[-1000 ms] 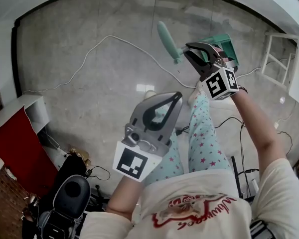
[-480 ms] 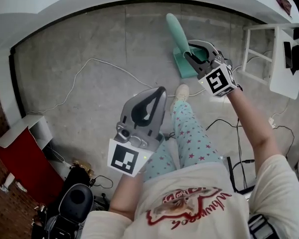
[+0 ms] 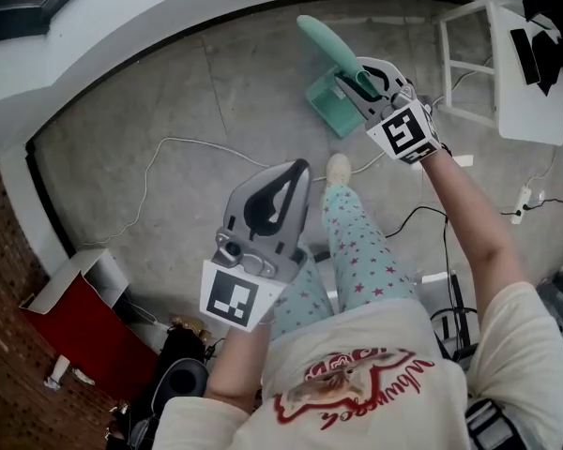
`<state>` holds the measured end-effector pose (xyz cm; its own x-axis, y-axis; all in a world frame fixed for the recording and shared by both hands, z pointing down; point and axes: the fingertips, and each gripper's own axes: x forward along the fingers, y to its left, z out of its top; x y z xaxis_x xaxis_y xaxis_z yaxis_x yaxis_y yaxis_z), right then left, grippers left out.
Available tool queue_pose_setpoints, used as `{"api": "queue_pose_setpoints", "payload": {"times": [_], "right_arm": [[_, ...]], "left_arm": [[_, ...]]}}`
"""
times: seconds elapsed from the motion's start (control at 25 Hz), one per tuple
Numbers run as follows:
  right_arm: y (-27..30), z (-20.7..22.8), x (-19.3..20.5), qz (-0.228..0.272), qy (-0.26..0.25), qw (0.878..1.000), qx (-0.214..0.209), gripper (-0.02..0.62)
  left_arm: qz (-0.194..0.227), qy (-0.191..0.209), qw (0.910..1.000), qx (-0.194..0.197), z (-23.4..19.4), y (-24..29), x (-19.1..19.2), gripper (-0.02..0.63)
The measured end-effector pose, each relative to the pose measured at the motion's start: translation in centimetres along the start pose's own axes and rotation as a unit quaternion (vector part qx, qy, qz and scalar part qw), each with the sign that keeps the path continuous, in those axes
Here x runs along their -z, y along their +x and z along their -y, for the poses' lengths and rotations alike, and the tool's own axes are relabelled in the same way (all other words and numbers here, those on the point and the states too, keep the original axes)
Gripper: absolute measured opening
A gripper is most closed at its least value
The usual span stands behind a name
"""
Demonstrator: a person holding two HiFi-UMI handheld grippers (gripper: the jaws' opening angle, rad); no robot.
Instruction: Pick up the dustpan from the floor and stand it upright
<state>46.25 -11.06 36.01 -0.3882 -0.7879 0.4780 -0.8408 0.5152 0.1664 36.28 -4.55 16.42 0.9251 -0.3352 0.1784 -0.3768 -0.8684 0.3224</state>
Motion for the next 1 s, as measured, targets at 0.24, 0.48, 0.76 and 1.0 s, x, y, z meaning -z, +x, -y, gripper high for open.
{"api": "queue_pose_setpoints", "payload": {"times": [0.24, 0.48, 0.76, 1.0], "right_arm": [[0.5, 1.9, 0.1, 0.009, 0.01, 1.0, 0.025, 0.109], [0.7, 1.9, 0.3, 0.002, 0.024, 0.999, 0.034, 0.109], [-0.9, 1.8, 1.0, -0.014, 0.038, 0.998, 0.041, 0.152], [-3.0, 1.2, 1.0, -0.036, 0.06, 0.994, 0.082, 0.172]], "left_arm": [[-0.013, 0.007, 0.9996, 0.024, 1.4, 1.9, 0.1, 0.003], [-0.017, 0.016, 0.999, 0.038, 2.4, 3.0, 0.4, 0.003], [-0.014, 0.016, 0.9979, 0.062, 4.0, 3.6, 0.3, 0.003], [-0.014, 0.016, 0.9962, 0.085, 4.0, 2.2, -0.1, 0.003]]}}
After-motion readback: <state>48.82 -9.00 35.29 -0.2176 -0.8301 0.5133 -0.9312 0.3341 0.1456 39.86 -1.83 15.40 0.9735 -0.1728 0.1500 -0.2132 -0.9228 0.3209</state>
